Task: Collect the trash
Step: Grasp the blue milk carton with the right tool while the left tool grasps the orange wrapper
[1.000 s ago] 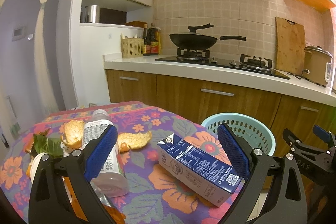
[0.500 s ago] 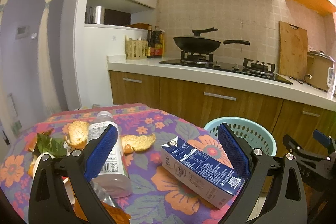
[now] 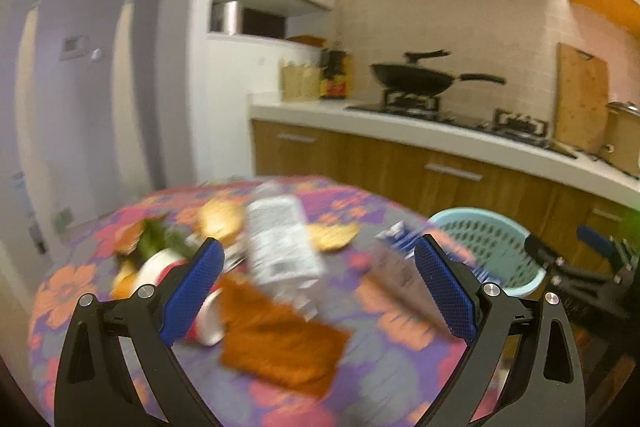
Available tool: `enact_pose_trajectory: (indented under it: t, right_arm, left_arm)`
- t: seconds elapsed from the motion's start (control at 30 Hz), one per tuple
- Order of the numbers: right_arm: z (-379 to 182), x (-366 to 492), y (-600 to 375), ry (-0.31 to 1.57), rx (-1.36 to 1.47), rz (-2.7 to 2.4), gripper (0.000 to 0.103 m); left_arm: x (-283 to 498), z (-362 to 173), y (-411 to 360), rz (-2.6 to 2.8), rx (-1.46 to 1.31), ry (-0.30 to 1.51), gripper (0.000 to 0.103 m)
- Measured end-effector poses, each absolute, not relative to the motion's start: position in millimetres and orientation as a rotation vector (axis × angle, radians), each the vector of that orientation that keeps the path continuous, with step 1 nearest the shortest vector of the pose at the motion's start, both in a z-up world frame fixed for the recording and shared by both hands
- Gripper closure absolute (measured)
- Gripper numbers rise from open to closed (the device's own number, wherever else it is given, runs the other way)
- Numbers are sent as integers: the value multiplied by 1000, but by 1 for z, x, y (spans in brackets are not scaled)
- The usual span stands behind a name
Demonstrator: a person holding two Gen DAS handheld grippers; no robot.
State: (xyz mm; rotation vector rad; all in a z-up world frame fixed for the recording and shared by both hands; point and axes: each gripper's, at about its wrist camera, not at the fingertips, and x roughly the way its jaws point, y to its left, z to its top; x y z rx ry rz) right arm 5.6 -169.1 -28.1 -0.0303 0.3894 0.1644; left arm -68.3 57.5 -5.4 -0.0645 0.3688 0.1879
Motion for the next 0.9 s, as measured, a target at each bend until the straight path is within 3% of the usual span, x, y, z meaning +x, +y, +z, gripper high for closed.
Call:
enact_pose_trajectory:
  t: [0.43, 0.63, 0.83, 0.9]
  right_arm:
    - [-42, 4, -122, 398, -98, 440, 7]
    - [-51, 15, -118, 442, -111, 509, 8]
    - [-61, 34, -115, 523, -108, 601, 28]
    - [-64, 38, -113, 547, -112, 628, 47]
  left_arm:
    - [-107, -31, 130, 351, -218, 507, 13]
    - [-91, -37, 105, 271, -207, 549, 14]
    - [-64, -43, 87, 229, -205, 607, 14]
    - [-53, -47, 86, 223, -222, 656, 14]
